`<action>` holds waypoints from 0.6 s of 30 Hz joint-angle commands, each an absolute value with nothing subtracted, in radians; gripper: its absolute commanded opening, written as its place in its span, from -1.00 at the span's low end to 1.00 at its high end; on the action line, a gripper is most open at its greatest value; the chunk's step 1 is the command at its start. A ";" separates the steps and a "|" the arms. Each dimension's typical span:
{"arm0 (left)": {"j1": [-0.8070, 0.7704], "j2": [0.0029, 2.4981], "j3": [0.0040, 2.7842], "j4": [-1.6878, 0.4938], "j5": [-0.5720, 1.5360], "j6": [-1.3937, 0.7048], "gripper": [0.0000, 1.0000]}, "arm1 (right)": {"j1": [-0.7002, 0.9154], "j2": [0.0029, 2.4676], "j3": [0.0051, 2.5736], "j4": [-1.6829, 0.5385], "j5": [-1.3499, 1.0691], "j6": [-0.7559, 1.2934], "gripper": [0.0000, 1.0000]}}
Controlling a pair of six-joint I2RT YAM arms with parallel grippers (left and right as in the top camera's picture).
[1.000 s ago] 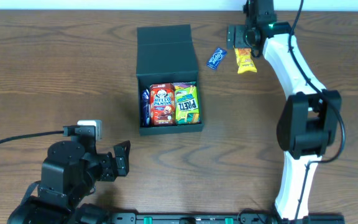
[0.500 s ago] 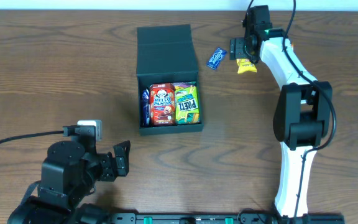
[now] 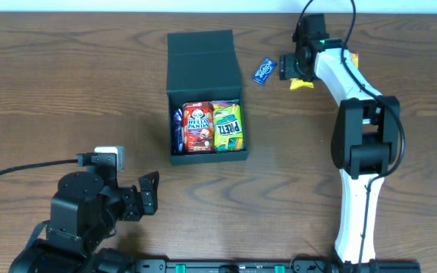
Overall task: Pack container
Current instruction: 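Grasp the yellow snack packet with the right gripper, then carry the yellow packet into the black box beside the Pretz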
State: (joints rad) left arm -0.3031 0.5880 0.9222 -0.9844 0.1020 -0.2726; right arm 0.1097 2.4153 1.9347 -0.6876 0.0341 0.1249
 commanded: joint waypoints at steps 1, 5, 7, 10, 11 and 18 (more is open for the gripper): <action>-0.303 0.587 0.926 -0.984 0.101 -0.266 0.90 | 0.102 2.437 1.946 -0.690 0.029 0.122 0.42; -0.303 0.587 0.926 -0.984 0.101 -0.266 0.90 | 0.102 2.437 1.946 -0.690 0.029 0.127 0.16; -0.303 0.587 0.926 -0.984 0.101 -0.266 0.90 | 0.102 2.437 1.946 -0.691 0.029 0.127 0.02; -0.303 0.587 0.926 -0.984 0.101 -0.266 0.91 | 0.103 2.437 1.946 -0.691 0.029 0.143 -0.16; -0.303 0.587 0.926 -0.984 0.101 -0.266 0.91 | 0.104 2.437 1.947 -0.691 0.029 0.150 -0.19; -0.303 0.587 0.926 -0.984 0.101 -0.266 0.90 | 0.104 2.400 1.950 -0.715 0.018 0.164 -0.30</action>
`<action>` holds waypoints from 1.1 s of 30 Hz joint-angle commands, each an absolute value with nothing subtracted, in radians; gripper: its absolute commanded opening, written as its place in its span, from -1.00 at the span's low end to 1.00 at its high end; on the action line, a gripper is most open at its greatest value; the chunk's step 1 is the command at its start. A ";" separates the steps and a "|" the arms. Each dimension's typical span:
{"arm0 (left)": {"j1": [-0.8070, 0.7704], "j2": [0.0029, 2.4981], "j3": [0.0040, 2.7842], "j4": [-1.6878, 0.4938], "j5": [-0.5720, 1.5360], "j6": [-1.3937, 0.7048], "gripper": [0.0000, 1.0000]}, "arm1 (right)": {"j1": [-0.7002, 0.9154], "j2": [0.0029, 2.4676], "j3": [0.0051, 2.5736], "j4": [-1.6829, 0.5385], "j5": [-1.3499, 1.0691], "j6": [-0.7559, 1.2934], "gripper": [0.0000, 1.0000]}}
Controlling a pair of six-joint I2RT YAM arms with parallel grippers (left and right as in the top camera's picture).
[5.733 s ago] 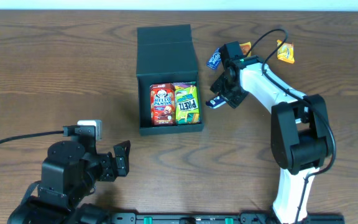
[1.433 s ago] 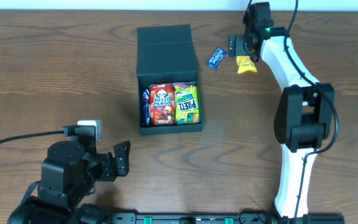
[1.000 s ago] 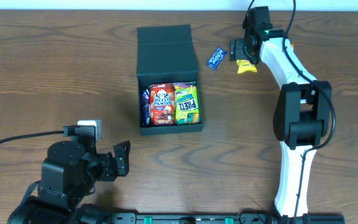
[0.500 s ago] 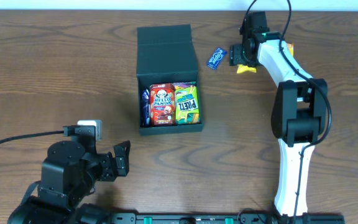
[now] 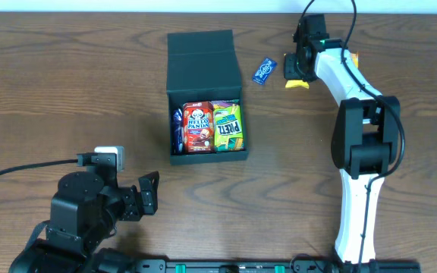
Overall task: Pack container
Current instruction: 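Carry the yellow packet into the black box beside the Pretz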
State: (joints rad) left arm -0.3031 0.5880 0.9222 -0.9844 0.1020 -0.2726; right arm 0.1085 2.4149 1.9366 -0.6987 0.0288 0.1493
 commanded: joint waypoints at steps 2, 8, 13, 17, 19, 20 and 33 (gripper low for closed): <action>-0.303 0.587 0.926 -0.984 0.101 -0.266 0.90 | 0.105 2.368 1.950 -0.725 0.018 0.163 -0.30; -0.303 0.587 0.926 -0.984 0.101 -0.266 0.90 | 0.118 2.229 1.950 -0.788 0.017 0.164 -0.34; -0.303 0.587 0.926 -0.984 0.101 -0.266 0.90 | 0.154 2.120 1.950 -0.846 -0.058 0.164 -0.37; -0.303 0.587 0.926 -0.984 0.101 -0.266 0.90 | 0.190 2.065 1.950 -0.890 -0.124 0.203 -0.42; -0.303 0.587 0.926 -0.984 0.101 -0.266 0.90 | 0.213 2.051 1.950 -0.921 -0.136 0.251 -0.46; -0.303 0.587 0.926 -0.984 0.101 -0.266 0.90 | 0.230 2.051 1.950 -0.943 -0.153 0.263 -0.47; -0.303 0.587 0.926 -0.984 0.101 -0.266 0.90 | 0.460 2.054 1.948 -1.067 -0.154 0.300 -0.51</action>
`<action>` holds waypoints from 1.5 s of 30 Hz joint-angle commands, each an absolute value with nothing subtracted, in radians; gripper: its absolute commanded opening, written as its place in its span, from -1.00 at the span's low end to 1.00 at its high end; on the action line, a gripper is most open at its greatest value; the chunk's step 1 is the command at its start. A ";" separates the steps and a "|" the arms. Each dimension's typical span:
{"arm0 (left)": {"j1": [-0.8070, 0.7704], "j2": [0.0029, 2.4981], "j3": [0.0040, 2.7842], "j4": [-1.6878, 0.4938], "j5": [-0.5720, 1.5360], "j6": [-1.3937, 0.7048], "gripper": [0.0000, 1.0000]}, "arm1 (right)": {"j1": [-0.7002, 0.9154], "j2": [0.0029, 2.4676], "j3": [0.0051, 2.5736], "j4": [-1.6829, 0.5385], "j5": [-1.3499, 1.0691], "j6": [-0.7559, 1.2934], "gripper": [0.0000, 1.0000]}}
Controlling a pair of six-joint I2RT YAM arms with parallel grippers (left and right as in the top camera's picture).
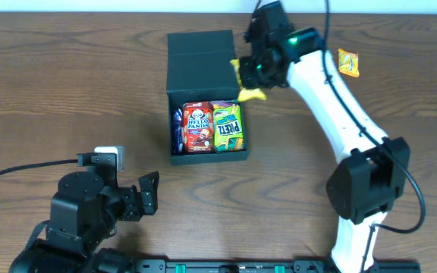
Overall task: Pack container
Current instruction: 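Carry the yellow packet into the black box beside the Pretz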
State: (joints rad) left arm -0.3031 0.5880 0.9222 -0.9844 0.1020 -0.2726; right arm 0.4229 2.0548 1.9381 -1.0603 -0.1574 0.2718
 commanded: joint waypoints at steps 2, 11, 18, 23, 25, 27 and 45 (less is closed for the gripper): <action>-0.303 0.587 0.926 -0.984 0.101 -0.266 0.91 | 0.505 2.054 1.935 -1.077 -0.110 0.360 -0.50; -0.303 0.587 0.926 -0.984 0.101 -0.266 0.90 | 0.593 2.056 1.763 -1.024 -0.033 0.533 -0.44; -0.303 0.587 0.926 -0.984 0.101 -0.266 0.90 | 0.593 2.056 1.666 -0.945 -0.033 0.546 -0.45; -0.303 0.587 0.926 -0.984 0.101 -0.266 0.90 | 0.602 2.055 1.668 -0.901 -0.034 0.546 -0.21; -0.303 0.587 0.926 -0.984 0.101 -0.266 0.90 | 0.611 2.055 1.669 -0.890 -0.034 0.545 0.01; -0.303 0.587 0.926 -0.984 0.101 -0.266 0.90 | 0.620 2.055 1.669 -0.884 -0.034 0.545 0.22; -0.303 0.587 0.926 -0.984 0.101 -0.266 0.90 | 0.647 2.130 1.665 -0.835 0.012 0.542 0.35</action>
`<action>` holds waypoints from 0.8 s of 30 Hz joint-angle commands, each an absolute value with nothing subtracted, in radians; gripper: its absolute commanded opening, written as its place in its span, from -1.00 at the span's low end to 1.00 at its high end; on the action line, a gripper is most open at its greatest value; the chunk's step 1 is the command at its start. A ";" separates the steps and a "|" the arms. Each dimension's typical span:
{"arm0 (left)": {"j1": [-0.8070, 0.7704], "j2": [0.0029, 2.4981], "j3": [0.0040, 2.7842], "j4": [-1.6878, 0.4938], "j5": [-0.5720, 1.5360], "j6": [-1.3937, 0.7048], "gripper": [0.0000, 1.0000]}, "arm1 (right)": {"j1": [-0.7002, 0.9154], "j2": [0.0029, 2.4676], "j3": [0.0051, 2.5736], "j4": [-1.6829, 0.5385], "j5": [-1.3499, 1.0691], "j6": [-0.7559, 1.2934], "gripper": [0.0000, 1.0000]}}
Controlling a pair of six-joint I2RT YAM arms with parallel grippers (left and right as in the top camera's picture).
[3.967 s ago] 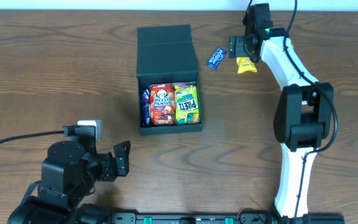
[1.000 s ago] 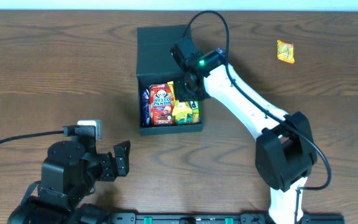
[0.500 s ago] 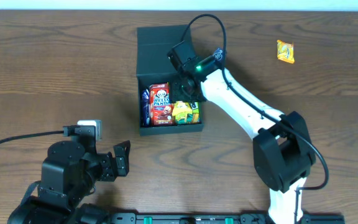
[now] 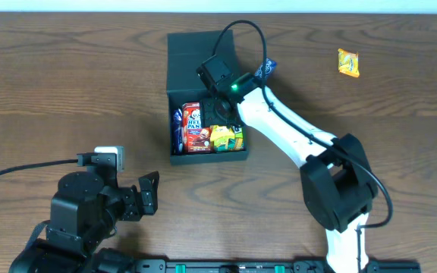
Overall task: Pack container
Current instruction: 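Carry the yellow packet into the black box beside the Pretz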
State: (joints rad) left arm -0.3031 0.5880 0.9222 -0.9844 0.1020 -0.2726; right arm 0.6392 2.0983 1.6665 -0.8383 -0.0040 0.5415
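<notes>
The black box (image 4: 174, 136) stands open at mid-table, its lid (image 4: 192, 53) folded back. Inside it sit a red Hello Panda pack (image 4: 193, 125), a green-yellow Pretz pack (image 4: 236, 139) and a blue item (image 4: 177, 127) along the left wall. My right gripper (image 4: 220, 123) reaches down into the box, and a yellow packet (image 4: 220, 137) lies at its tips on top of the Pretz pack. The wrist hides the fingers, which seem shut on the packet. My left gripper (image 4: 149, 192) rests open near the front left, far from the box.
A blue packet (image 4: 267, 70) lies just right of the lid, partly behind the right arm. An orange packet (image 4: 347, 62) lies at the far right back. The left arm's base and cable fill the front left corner.
My right gripper has gone from above the lid's right edge down into the box, with the yellow packet now on the packs inside. The left arm has not moved.
My right gripper was at the yellow packet on the table at the back right, beside the blue packet. The packet then sat slightly further left at its tips. Later it hung in the gripper over the lid's edge, and now it is inside the box.
</notes>
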 commanded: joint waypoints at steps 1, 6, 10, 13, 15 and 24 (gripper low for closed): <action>-0.303 0.587 0.926 -0.984 0.101 -0.266 0.91 | 0.647 2.139 1.665 -0.835 0.012 0.542 0.34; -0.303 0.587 0.926 -0.984 0.101 -0.266 0.91 | 0.647 2.145 1.665 -0.821 0.027 0.542 -0.08; -0.303 0.587 0.926 -0.984 0.101 -0.266 0.90 | 0.646 2.145 1.665 -0.820 0.027 0.542 -0.33; -0.303 0.587 0.926 -0.984 0.101 -0.266 0.91 | 0.646 2.145 1.666 -0.823 0.027 0.542 -0.45; -0.303 0.587 0.926 -0.984 0.101 -0.266 0.90 | 0.646 2.145 1.671 -0.828 0.027 0.542 -0.48; -0.303 0.587 0.926 -0.984 0.101 -0.266 0.91 | 0.620 2.145 1.767 -0.966 0.035 0.542 -0.57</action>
